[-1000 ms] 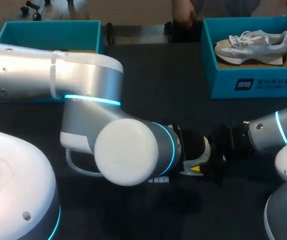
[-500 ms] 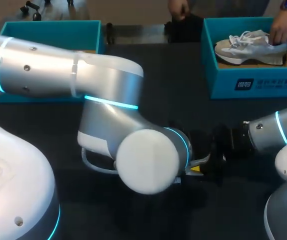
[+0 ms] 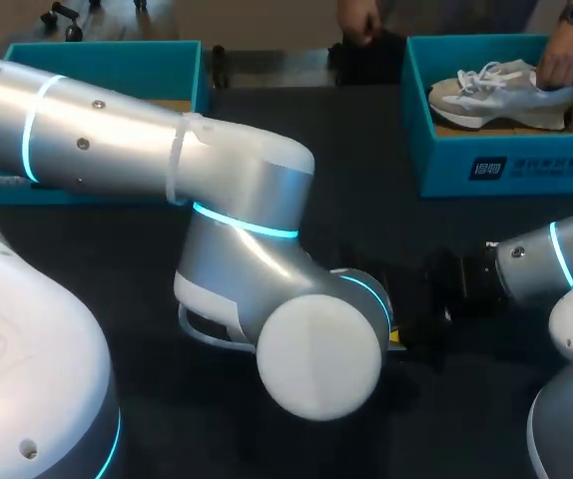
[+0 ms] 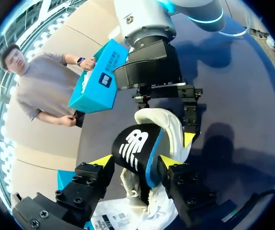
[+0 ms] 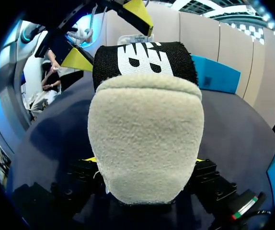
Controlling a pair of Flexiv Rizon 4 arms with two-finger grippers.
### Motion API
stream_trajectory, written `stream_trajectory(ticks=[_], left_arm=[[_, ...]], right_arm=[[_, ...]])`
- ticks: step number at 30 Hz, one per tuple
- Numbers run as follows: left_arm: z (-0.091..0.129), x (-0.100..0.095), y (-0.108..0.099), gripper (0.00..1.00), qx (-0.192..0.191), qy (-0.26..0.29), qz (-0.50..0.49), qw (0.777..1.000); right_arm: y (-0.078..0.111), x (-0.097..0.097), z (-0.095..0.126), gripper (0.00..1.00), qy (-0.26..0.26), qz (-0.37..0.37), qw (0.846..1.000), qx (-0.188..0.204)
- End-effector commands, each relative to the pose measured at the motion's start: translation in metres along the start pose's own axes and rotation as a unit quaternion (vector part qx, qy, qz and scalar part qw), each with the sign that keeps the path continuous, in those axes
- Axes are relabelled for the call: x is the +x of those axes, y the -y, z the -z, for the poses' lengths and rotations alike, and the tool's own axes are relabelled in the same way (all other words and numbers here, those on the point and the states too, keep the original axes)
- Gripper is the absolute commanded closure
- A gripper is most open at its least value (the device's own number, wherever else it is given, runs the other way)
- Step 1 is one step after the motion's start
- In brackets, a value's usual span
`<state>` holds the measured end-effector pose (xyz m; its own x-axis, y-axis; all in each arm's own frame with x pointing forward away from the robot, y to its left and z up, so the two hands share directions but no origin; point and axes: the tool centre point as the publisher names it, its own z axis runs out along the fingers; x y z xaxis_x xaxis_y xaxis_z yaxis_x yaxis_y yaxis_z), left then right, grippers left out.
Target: Take the shoe out of the shoebox, open the shoe tongue, remove and reinsert the insole, then place the shoe into the shoebox
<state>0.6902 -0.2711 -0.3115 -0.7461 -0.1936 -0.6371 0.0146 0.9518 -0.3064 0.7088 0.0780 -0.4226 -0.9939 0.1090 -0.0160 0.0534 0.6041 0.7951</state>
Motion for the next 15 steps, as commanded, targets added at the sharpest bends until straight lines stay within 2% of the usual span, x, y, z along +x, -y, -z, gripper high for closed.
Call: stream_trajectory(ticks=[1,9,13,15], left_arm=[[-0.0039,0.0067,0.0009,0.49,-0.005,0.02,0.001,1.0],[-0.0096,0.0049,-0.0021,0.77,-0.012,0.046,0.009,0.999],[-0.0124,0.0046,-0.005,1.0,-0.014,0.051,0.023,0.998],[-0.0119,0.0043,-0.0065,1.0,-0.014,0.049,0.028,0.998]], right_arm=[[-0.0008,0.0009,-0.0006,1.0,0.001,0.0,1.0,0.001],[-0.0008,0.0009,-0.0006,1.0,0.001,0.0,1.0,0.001],[-0.0008,0.0009,-0.0006,1.0,0.001,0.0,1.0,0.001],[-0.0008,0.0009,-0.0006,1.0,0.001,0.0,1.0,0.001]])
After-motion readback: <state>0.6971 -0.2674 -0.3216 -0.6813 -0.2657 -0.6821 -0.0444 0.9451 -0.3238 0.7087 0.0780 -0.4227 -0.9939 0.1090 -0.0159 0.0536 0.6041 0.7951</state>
